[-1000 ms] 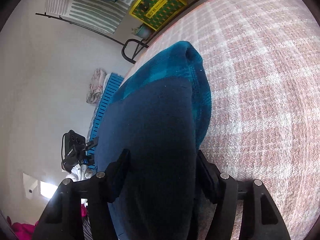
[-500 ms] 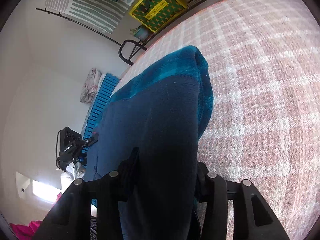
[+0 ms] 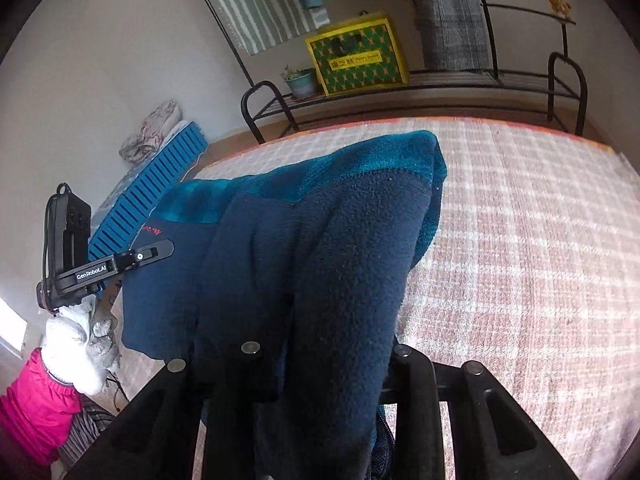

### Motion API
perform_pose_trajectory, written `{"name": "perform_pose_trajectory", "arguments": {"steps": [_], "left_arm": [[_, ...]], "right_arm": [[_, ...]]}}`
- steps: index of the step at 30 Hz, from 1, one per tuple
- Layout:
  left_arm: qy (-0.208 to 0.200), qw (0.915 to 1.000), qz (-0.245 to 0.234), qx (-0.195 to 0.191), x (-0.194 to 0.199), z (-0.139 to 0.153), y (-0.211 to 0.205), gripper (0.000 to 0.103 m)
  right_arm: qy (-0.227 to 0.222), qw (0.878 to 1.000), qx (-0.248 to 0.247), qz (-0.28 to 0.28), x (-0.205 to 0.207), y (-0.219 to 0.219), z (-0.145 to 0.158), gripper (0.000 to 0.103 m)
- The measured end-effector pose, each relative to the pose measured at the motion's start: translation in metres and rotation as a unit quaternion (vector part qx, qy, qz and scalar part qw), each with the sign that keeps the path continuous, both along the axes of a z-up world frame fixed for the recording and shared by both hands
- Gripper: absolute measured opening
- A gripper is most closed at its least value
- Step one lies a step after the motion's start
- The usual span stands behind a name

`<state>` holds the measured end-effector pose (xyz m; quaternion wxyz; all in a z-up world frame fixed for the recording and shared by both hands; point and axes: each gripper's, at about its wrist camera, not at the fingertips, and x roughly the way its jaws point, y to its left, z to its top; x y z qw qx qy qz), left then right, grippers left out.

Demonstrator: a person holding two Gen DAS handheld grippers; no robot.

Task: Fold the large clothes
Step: 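Lift the folded jacket with both tools and carry it across the bed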

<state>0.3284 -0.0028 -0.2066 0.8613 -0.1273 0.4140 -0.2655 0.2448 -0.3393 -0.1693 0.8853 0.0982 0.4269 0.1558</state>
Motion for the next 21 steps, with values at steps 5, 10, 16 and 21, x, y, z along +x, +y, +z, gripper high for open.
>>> {"name": "perform_pose_trajectory", "arguments": {"steps": [5,10,16,21], "left_arm": [[-0.079,0.996,-0.003,0.04,-0.037,0.038,0.0,0.03],[-0.113,0.9929,0.002,0.039,-0.059,0.064,0.015,0.03],[-0.12,0.9923,0.012,0.03,-0.069,0.077,0.053,0.03],[-0.1,0.9944,0.026,0.022,-0.052,0.081,0.102,0.03]], "right_arm": [[-0.036,0.999,-0.023,0.01,-0.014,0.021,0.027,0.027],[-0.069,0.997,-0.041,0.012,-0.022,0.044,0.048,0.027],[-0.085,0.995,-0.055,0.022,-0.02,0.08,0.059,0.027],[-0.075,0.995,-0.053,0.047,0.0,0.122,0.061,0.027]]}}
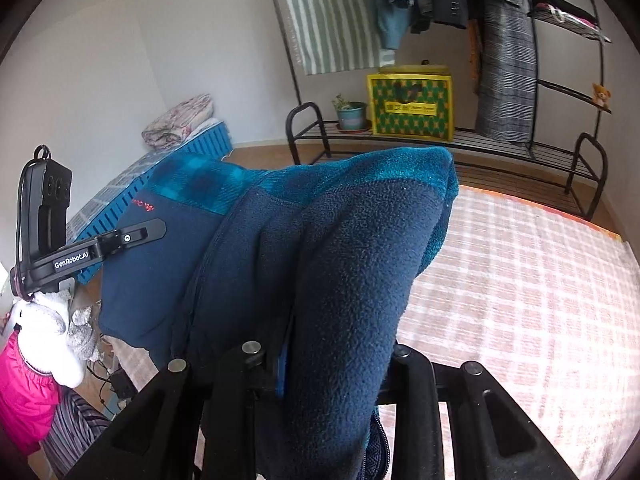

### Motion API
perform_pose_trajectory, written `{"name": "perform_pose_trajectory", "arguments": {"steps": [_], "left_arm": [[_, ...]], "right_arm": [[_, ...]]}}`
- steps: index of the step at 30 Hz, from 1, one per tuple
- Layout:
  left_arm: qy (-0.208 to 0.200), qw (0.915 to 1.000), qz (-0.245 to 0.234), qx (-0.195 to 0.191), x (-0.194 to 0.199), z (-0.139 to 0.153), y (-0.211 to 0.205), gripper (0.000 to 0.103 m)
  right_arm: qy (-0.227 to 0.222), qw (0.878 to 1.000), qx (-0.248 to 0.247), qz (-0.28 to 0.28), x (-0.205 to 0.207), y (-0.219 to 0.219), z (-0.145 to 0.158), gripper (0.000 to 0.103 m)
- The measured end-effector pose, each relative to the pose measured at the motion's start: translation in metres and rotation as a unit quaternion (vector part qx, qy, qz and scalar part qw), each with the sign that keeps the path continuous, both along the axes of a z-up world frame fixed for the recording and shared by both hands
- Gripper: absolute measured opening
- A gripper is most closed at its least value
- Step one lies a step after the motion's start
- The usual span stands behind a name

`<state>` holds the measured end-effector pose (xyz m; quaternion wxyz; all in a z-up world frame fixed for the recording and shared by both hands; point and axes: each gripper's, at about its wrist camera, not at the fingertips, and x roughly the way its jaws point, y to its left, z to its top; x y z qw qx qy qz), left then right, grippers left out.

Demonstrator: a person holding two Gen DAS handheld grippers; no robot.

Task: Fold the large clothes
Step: 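Lift the folded jacket with both tools and carry it across the bed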

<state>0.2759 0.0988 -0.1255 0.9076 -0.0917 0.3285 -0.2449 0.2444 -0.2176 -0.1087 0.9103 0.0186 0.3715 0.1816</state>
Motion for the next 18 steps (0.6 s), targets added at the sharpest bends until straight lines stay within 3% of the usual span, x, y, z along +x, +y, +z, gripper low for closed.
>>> {"name": "perform_pose_trajectory", "arguments": {"steps": [12,15,16,18], "left_arm": [[0.043,0.9943,0.093,-0.031,0.085,-0.012,0.155,0.028],[0.043,0.992,0.116,-0.025,0.127,-0.013,0.183,0.025],[0.038,0.9923,0.114,-0.029,0.137,-0.012,0.188,0.01],[0.028,0.9925,0.115,-0.03,0.165,-0.008,0.196,0.01]], "right_arm": [[0.009,0.996,0.014,0.086,0.099,0.145,-0.006,0.027],[0.005,0.996,0.013,0.09,0.131,0.172,-0.01,0.026],[0.004,0.996,0.013,0.092,0.147,0.184,-0.013,0.026],[0.003,0.995,0.021,0.099,0.172,0.199,-0.018,0.026]]}}
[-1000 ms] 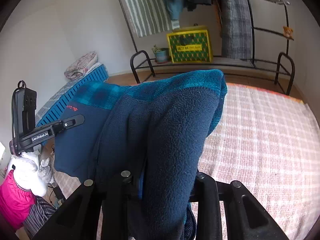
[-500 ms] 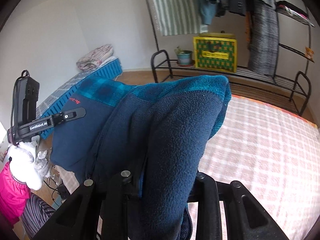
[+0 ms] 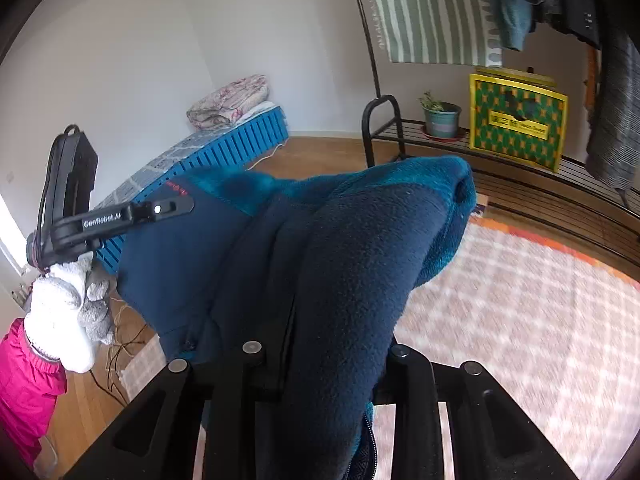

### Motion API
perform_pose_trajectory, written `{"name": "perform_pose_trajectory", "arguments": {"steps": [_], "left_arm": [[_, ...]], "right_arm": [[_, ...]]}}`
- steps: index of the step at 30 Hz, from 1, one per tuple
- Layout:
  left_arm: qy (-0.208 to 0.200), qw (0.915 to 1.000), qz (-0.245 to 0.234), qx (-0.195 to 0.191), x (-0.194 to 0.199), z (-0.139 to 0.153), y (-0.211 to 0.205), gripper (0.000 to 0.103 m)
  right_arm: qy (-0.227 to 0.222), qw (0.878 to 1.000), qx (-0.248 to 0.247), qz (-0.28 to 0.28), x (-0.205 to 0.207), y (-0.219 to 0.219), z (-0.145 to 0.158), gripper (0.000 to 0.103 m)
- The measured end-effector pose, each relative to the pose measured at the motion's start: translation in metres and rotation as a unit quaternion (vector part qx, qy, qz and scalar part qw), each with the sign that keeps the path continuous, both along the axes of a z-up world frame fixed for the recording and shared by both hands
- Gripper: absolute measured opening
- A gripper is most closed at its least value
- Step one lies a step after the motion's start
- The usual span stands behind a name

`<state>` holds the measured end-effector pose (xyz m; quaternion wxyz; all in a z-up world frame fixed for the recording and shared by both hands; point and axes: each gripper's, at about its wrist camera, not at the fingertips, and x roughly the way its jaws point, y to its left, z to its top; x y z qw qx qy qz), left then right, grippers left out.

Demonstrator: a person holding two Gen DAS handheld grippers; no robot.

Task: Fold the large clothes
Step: 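Lift the folded jacket with both tools and carry it across the bed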

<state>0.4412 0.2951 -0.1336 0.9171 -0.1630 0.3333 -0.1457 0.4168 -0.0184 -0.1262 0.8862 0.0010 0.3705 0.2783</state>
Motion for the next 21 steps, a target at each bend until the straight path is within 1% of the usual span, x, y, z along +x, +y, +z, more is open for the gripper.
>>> {"name": "perform_pose_trajectory", "arguments": {"steps": [1,2,3,4,5,6,7,8,9,10,11,12,13,14,15,16,17,18,19,20,21], "left_arm": [[-0.006,0.9999,-0.01,0.008,0.021,-0.001,0.001,0.01],[0.002,0.9999,-0.012,0.008,0.042,-0.01,0.004,0.01],[0.024,0.9996,-0.017,0.004,0.065,-0.025,0.007,0.01],[0.047,0.9988,-0.007,0.013,0.084,-0.042,0.011,0.01],[0.065,0.9979,-0.002,0.008,0.098,-0.059,0.018,0.01],[0.078,0.9969,-0.006,-0.005,0.106,-0.071,0.023,0.01],[0.1,0.9945,-0.012,-0.029,0.113,-0.088,0.031,0.011],[0.118,0.9923,-0.003,-0.038,0.115,-0.106,0.039,0.017],[0.126,0.9915,-0.001,-0.034,0.116,-0.114,0.042,0.022],[0.127,0.9913,0.0,-0.032,0.112,-0.123,0.045,0.031],[0.116,0.9928,0.006,-0.028,0.108,-0.131,0.052,0.045],[0.114,0.9931,0.015,-0.025,0.105,-0.134,0.055,0.049],[0.115,0.9923,0.025,-0.038,0.102,-0.142,0.064,0.059],[0.117,0.9911,0.03,-0.057,0.099,-0.147,0.071,0.061],[0.121,0.9888,0.036,-0.081,0.096,-0.154,0.079,0.061],[0.125,0.9855,0.04,-0.107,0.093,-0.16,0.085,0.064],[0.134,0.9823,0.046,-0.122,0.092,-0.168,0.09,0.075],[0.148,0.9788,0.05,-0.132,0.093,-0.175,0.09,0.079],[0.158,0.9763,0.048,-0.14,0.096,-0.179,0.089,0.079],[0.175,0.9703,0.038,-0.163,0.098,-0.192,0.087,0.079],[0.182,0.9655,0.031,-0.184,0.097,-0.2,0.085,0.079]], "right_arm": [[0.004,1.0,0.007,0.006,0.01,0.007,-0.003,0.025],[0.008,1.0,0.004,0.008,0.022,0.015,-0.008,0.025],[0.005,1.0,-0.015,-0.003,0.036,0.022,-0.018,0.025],[0.01,0.999,-0.039,-0.015,0.051,0.027,-0.031,0.025],[0.029,0.998,-0.041,-0.029,0.066,0.026,-0.045,0.025],[0.059,0.997,-0.033,-0.046,0.084,0.019,-0.064,0.025],[0.074,0.995,-0.031,-0.054,0.093,0.013,-0.075,0.025],[0.088,0.994,-0.023,-0.06,0.101,0.003,-0.087,0.025],[0.103,0.993,0.001,-0.057,0.106,-0.01,-0.097,0.025],[0.116,0.992,0.024,-0.055,0.109,-0.021,-0.102,0.029],[0.126,0.99,0.039,-0.053,0.112,-0.028,-0.107,0.036],[0.137,0.988,0.048,-0.054,0.115,-0.035,-0.113,0.039],[0.144,0.987,0.054,-0.054,0.119,-0.04,-0.117,0.043],[0.149,0.986,0.059,-0.051,0.12,-0.042,-0.12,0.05],[0.153,0.985,0.067,-0.047,0.121,-0.044,-0.124,0.054],[0.157,0.984,0.072,-0.045,0.121,-0.046,-0.128,0.064],[0.164,0.982,0.08,-0.042,0.121,-0.048,-0.132,0.071],[0.172,0.98,0.092,-0.035,0.122,-0.054,-0.135,0.072],[0.183,0.977,0.108,-0.029,0.123,-0.06,-0.141,0.072],[0.189,0.974,0.121,-0.027,0.123,-0.061,-0.146,0.072],[0.195,0.971,0.133,-0.026,0.124,-0.062,-0.15,0.073]]}}
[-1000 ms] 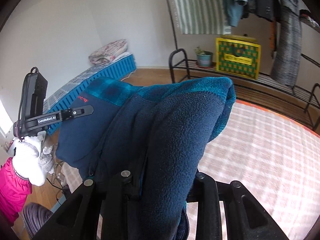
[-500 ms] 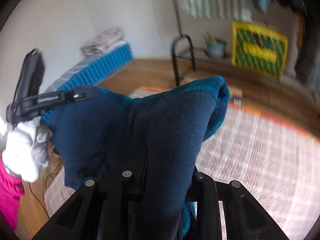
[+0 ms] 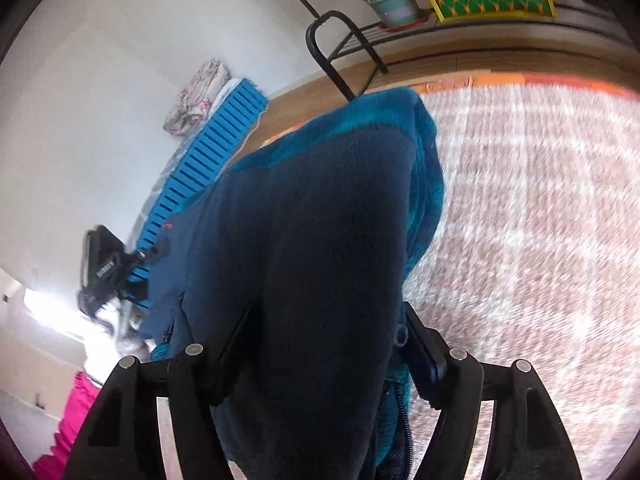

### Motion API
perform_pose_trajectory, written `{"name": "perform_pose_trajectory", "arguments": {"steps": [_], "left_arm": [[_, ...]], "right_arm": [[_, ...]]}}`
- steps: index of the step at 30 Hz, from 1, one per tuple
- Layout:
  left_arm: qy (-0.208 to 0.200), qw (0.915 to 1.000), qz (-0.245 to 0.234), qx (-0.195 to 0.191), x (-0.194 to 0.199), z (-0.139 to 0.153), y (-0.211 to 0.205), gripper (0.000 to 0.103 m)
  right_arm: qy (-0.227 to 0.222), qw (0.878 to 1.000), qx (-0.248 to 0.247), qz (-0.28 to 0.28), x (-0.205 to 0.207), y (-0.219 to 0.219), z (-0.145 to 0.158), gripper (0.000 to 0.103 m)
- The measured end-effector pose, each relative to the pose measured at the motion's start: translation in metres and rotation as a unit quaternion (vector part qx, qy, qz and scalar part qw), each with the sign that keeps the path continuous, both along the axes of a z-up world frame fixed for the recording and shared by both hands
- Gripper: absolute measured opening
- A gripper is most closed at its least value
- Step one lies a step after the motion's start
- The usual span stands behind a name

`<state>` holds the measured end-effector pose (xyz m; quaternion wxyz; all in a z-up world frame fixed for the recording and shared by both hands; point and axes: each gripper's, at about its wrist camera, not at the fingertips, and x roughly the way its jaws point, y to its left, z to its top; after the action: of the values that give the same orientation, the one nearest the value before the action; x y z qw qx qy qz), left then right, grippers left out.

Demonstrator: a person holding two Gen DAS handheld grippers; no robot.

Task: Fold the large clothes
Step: 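Lift the folded jacket with both tools and carry it across the bed, then lower the jacket onto the bed corner and open both tools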

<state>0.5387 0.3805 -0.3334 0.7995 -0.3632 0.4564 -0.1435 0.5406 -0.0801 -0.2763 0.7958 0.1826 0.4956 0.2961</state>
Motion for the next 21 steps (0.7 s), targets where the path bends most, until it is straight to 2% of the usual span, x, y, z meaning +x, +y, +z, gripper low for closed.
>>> {"name": "perform_pose_trajectory", "arguments": {"steps": [3,5,6,7,8,11,16,19,21], "left_arm": [[-0.002,0.9986,-0.01,-0.053,0.002,-0.017,-0.01,0.077],[-0.016,0.9975,-0.019,-0.065,0.001,-0.02,-0.023,0.048],[-0.025,0.9977,-0.018,-0.06,0.0,-0.017,-0.028,0.046],[-0.036,0.9977,-0.02,-0.054,0.001,-0.012,-0.034,0.038],[-0.042,0.9975,-0.022,-0.053,0.001,-0.006,-0.035,0.036],[-0.057,0.9961,-0.033,-0.059,0.005,0.017,-0.038,0.032],[-0.102,0.9937,-0.04,-0.025,0.028,0.072,-0.043,0.029],[-0.121,0.9922,-0.027,-0.012,0.054,0.094,-0.037,0.029],[-0.122,0.9921,-0.014,0.024,0.076,0.099,-0.033,0.03]], "right_arm": [[0.014,0.999,0.033,-0.006,0.001,0.001,-0.008,0.064],[0.007,0.999,0.036,-0.001,-0.001,0.007,-0.006,0.045],[0.001,1.0,0.03,-0.001,0.0,0.01,-0.004,0.042],[-0.007,1.0,0.021,-0.001,-0.001,0.015,0.0,0.038],[-0.023,1.0,0.009,0.004,-0.002,0.019,0.008,0.035],[-0.064,0.998,-0.002,0.009,-0.004,0.03,0.031,0.032],[-0.127,0.992,-0.001,-0.001,0.004,0.049,0.063,0.031],[-0.142,0.989,0.036,-0.028,0.021,0.051,0.07,0.031],[-0.133,0.988,0.057,-0.05,0.035,0.051,0.065,0.031]]}}
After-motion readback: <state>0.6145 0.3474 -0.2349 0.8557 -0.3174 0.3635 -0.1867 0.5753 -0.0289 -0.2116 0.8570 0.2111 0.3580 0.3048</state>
